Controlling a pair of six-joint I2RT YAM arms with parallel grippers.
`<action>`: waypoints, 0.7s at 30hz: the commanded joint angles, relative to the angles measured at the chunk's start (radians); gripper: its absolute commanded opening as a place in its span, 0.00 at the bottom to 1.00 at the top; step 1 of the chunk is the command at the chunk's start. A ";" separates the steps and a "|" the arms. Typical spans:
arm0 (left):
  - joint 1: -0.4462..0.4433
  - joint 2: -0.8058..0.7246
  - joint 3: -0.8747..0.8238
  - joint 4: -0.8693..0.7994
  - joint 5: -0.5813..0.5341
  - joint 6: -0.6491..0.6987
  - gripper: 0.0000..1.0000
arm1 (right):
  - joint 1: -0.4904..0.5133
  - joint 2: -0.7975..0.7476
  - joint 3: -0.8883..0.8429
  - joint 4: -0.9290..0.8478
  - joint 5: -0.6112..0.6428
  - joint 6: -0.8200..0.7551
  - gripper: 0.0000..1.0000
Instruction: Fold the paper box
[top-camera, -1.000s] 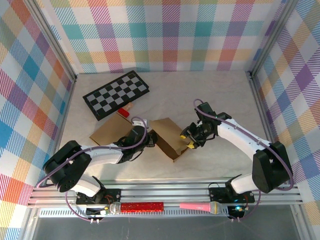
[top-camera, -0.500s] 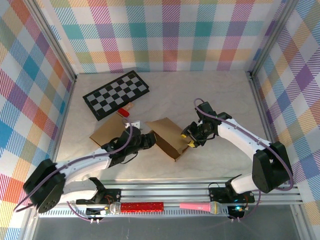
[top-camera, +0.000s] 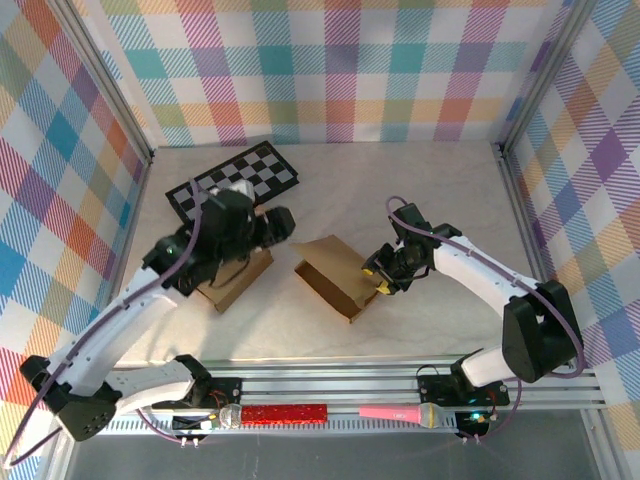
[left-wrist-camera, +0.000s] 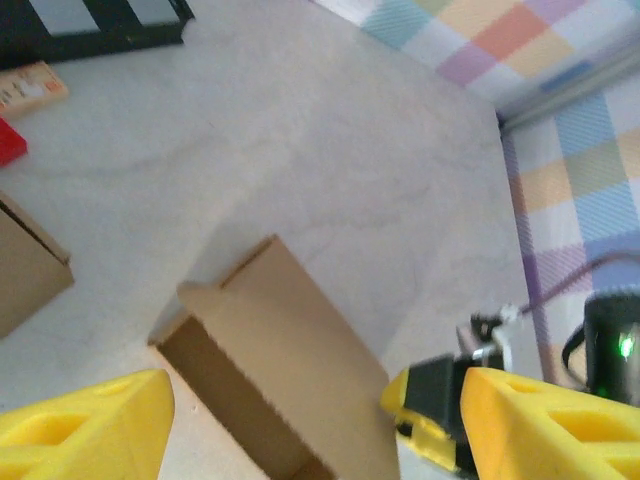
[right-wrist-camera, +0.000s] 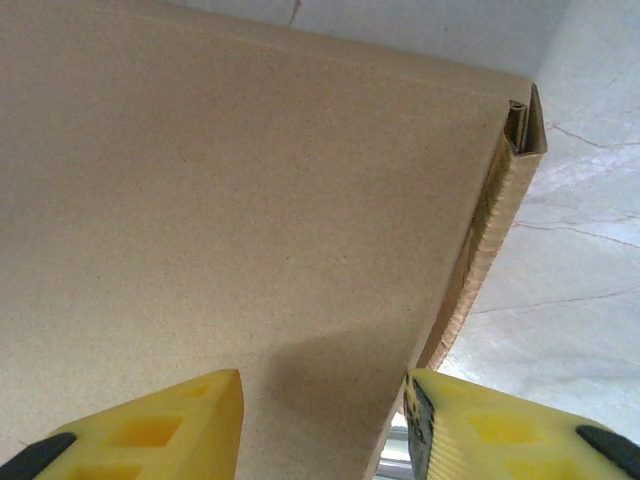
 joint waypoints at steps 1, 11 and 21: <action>0.123 0.180 0.084 -0.095 0.212 0.127 0.72 | 0.003 0.014 0.038 -0.022 0.010 -0.030 0.46; 0.193 0.722 0.422 -0.137 0.410 0.427 0.43 | 0.003 0.026 0.033 -0.010 0.014 -0.046 0.47; 0.165 0.719 0.216 -0.028 0.462 0.447 0.39 | 0.003 0.061 0.042 -0.002 0.030 -0.062 0.46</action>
